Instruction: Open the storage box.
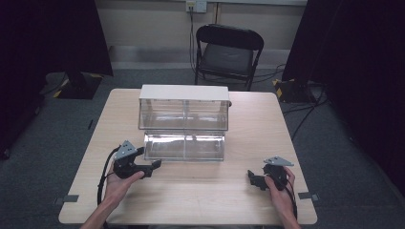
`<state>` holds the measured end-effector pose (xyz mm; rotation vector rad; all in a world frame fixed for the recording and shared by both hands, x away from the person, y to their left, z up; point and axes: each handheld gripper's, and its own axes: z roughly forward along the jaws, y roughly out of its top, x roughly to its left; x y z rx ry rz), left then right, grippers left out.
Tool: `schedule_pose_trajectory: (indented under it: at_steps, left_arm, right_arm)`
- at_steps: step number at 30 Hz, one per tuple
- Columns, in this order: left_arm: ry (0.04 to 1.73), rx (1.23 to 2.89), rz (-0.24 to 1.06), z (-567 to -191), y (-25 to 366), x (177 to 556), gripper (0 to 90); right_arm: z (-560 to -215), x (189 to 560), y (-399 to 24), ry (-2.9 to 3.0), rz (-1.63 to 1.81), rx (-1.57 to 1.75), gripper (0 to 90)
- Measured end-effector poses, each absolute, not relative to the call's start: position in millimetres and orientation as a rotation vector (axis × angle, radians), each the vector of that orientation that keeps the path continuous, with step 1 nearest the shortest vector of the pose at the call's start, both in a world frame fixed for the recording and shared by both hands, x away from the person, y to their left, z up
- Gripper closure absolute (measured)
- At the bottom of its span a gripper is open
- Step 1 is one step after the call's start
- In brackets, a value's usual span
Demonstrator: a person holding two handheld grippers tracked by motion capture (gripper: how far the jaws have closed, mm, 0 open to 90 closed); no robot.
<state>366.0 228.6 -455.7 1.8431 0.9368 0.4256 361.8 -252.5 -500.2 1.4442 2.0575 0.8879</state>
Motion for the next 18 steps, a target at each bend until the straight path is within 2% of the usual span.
schedule_pose_trajectory:
  at_steps: [18]
  left_arm:
    - [0.93,1.826,0.429,-448.9,229.8,366.0,15.4]
  right_arm:
    - [-500.2,361.9,-252.5,2.058,0.888,1.445,11.5]
